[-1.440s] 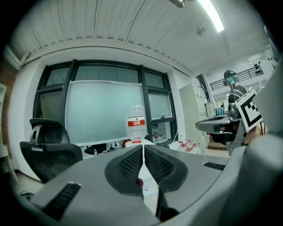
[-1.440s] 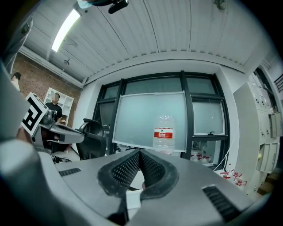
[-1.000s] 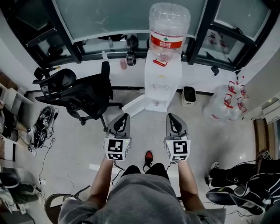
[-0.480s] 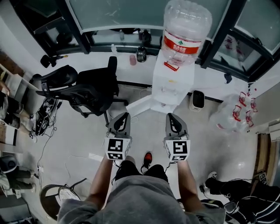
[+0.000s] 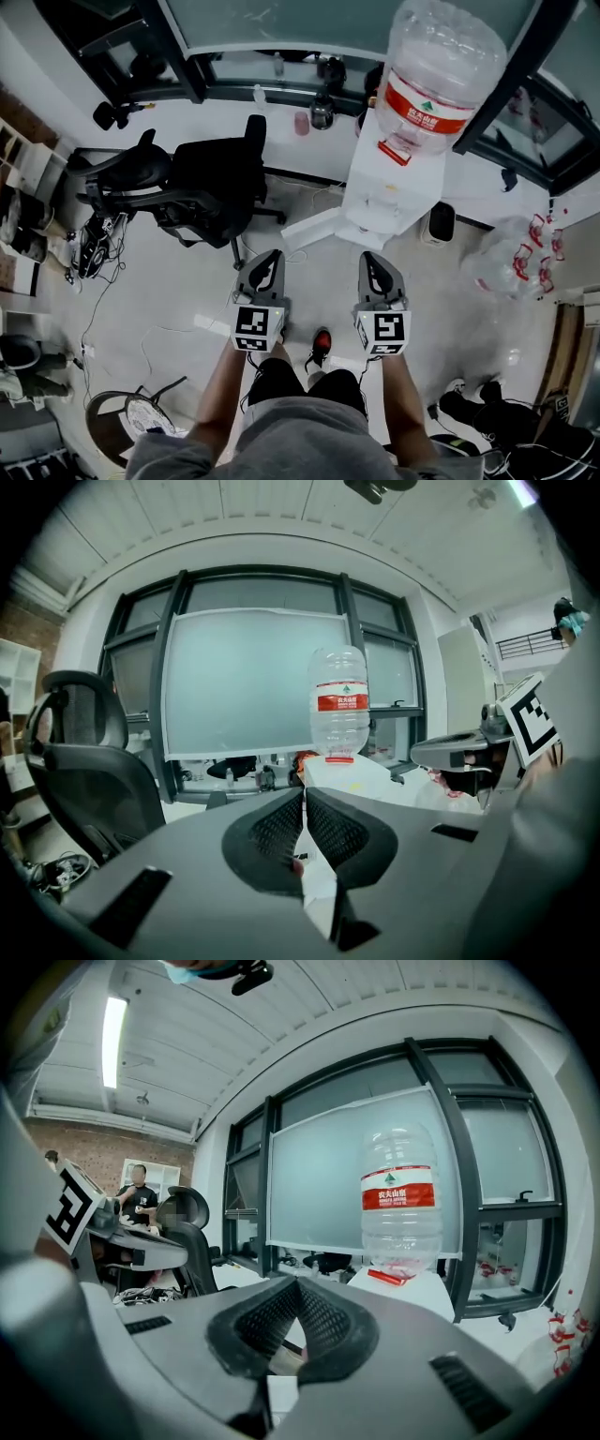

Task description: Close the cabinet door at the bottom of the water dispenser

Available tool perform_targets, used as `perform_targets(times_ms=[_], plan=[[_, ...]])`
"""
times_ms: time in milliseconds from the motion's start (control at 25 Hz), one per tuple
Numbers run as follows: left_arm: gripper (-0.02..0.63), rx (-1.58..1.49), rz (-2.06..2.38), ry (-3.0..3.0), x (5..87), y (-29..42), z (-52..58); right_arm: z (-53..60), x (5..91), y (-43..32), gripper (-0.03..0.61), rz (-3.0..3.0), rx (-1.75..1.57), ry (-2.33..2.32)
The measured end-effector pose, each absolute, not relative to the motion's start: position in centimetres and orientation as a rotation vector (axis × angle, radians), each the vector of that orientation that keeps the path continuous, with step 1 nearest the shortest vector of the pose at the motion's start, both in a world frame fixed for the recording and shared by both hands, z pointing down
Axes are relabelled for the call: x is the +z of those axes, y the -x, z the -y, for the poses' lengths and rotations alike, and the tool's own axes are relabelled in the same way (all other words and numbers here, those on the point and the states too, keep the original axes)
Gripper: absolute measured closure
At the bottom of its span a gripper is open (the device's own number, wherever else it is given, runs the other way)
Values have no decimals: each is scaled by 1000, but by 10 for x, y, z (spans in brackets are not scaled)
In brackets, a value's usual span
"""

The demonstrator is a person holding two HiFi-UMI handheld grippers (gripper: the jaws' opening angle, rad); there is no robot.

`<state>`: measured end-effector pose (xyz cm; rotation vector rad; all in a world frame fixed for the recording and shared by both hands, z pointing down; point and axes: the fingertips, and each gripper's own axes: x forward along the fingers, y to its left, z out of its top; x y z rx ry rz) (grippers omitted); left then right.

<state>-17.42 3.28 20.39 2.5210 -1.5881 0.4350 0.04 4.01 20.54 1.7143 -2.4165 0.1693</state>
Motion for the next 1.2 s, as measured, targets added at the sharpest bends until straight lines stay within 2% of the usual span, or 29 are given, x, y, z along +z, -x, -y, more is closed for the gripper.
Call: perform_targets(times_ms=[560,1200], plan=[[581,584,1421,-2454,375,214,89,66,354,47,566,2289,347,-1743],[581,701,1195,-2421,577,234,140,115,554,80,566,2115,539,-1719]])
